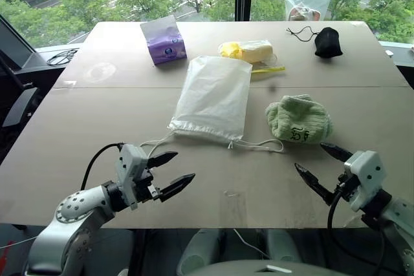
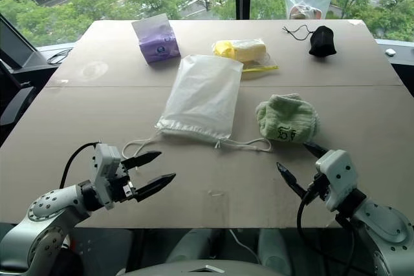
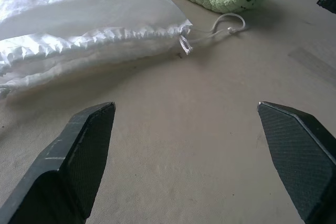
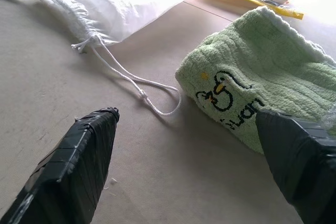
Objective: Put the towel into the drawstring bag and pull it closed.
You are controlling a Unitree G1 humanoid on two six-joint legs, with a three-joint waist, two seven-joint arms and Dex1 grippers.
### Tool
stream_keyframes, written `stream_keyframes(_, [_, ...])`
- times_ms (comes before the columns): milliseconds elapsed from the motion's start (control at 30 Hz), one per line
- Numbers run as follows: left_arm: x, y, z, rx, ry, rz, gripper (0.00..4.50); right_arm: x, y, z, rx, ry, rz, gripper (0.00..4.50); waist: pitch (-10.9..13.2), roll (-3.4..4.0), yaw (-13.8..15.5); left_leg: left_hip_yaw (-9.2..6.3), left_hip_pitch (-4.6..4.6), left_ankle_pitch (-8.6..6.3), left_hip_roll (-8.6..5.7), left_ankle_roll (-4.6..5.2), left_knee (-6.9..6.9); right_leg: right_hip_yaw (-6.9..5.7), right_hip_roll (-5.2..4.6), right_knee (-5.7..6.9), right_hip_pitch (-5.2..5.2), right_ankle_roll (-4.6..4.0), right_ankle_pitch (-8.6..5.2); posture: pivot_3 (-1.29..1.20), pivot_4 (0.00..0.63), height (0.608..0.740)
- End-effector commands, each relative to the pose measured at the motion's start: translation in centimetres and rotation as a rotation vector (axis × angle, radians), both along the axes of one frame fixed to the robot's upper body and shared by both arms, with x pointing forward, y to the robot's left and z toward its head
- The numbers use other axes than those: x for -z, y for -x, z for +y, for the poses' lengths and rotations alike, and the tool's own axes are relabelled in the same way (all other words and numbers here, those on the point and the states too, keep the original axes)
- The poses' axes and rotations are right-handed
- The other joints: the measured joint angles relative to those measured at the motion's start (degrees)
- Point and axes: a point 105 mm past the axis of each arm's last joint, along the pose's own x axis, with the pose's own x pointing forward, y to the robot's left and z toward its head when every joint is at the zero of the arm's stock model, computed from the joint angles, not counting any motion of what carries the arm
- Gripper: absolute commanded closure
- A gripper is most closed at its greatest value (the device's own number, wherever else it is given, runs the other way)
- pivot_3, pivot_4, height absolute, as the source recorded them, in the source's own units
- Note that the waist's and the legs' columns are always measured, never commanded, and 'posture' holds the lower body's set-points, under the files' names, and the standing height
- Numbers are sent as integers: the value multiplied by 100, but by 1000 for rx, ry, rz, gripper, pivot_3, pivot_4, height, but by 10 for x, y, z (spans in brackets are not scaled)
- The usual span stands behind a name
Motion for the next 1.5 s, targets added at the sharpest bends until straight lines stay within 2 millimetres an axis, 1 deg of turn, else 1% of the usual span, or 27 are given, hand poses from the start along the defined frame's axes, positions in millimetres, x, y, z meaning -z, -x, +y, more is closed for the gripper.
stream_keyframes(33, [-11,-20,7,-70,-56,-108,30,-16,11,21,-108,-28,-45,42,0,0,0,0,0,0,0,0,0,0,0,0,0,0,0,0,150,740])
stream_keyframes(67, [-17,-37,13,-139,-106,-181,30,-20,18,33,-177,-38,-55,42,4,7,20,0,0,0,0,0,0,0,0,0,0,0,0,0,150,740])
stream_keyframes(100, [-23,-51,18,-186,-143,-242,30,-25,23,42,-229,-54,-63,42,6,10,48,-2,1,0,0,0,0,-4,0,1,2,0,0,0,150,740])
stream_keyframes(133, [-27,-60,20,-211,-158,-277,30,-28,27,48,-271,-65,-67,42,7,6,76,-10,0,0,0,0,0,-14,0,3,2,0,0,0,150,740])
stream_keyframes(167, [-30,-65,20,-221,-170,-299,30,-29,29,51,-292,-67,-68,42,6,3,72,-21,-1,2,6,-3,2,-26,8,3,3,-1,1,0,150,740])
stream_keyframes(233, [-29,-79,23,-247,-281,-344,30,-31,33,55,-341,-66,-66,42,2,-2,47,-17,4,4,10,-6,2,-20,11,0,9,-1,2,0,150,740])
stream_keyframes(333, [-32,-91,14,-182,-374,-435,30,-30,33,54,-337,-56,-74,42,8,-14,6,-1,2,14,6,-24,3,-6,8,-5,9,3,4,0,150,740])
stream_keyframes(533, [-27,-106,-1,-56,-521,-585,30,-27,31,55,-305,-54,-80,42,12,-19,4,-5,1,14,5,-26,-5,-8,7,-4,5,4,6,0,150,740])
stream_keyframes(633, [-19,-109,-8,19,-591,-648,30,-27,32,57,-286,-63,-78,42,12,-19,2,-5,0,14,5,-26,-6,-7,6,-3,4,5,6,0,150,740])
stream_keyframes(767, [-14,-119,-14,53,-630,-697,30,-28,31,58,-263,-61,-87,42,13,-21,0,-3,0,14,5,-26,-5,-4,6,-4,4,5,6,0,150,740])
stream_keyframes(933, [-11,-127,-19,95,-629,-709,30,-28,31,57,-241,-48,-86,42,13,-21,-5,-5,1,15,4,-26,-5,-8,6,0,4,6,6,0,150,740])
stream_keyframes(1000, [-10,-123,-24,145,-599,-693,30,-28,31,58,-237,-48,-85,42,13,-21,-15,-5,0,15,4,-26,-5,-7,7,0,3,6,6,0,150,740])
stream_keyframes(1167, [-11,-118,-22,189,-547,-647,30,-29,32,59,-219,-57,-83,42,13,-21,-18,-5,0,15,4,-26,-4,-7,7,1,2,6,6,0,150,740])
stream_keyframes(1267, [-10,-123,-21,172,-533,-615,30,-27,33,60,-220,-56,-73,42,12,-21,-15,-5,1,15,4,-26,-4,-7,7,2,3,6,6,0,150,740])
stream_keyframes(1367, [-8,-124,-28,191,-526,-602,30,-27,33,61,-223,-56,-72,42,12,-22,-15,-5,0,15,4,-25,-2,-8,7,3,3,6,6,0,150,740])
stream_keyframes(1433, [-5,-124,-31,208,-560,-606,30,-28,31,60,-220,-54,-78,42,12,-22,-18,-6,1,15,4,-25,0,-9,7,3,4,6,6,0,150,740])
stream_keyframes(1500, [-6,-131,-29,183,-586,-610,30,-29,30,59,-214,-52,-82,42,12,-22,-17,-6,1,15,4,-25,0,-10,8,3,4,6,6,0,150,740])
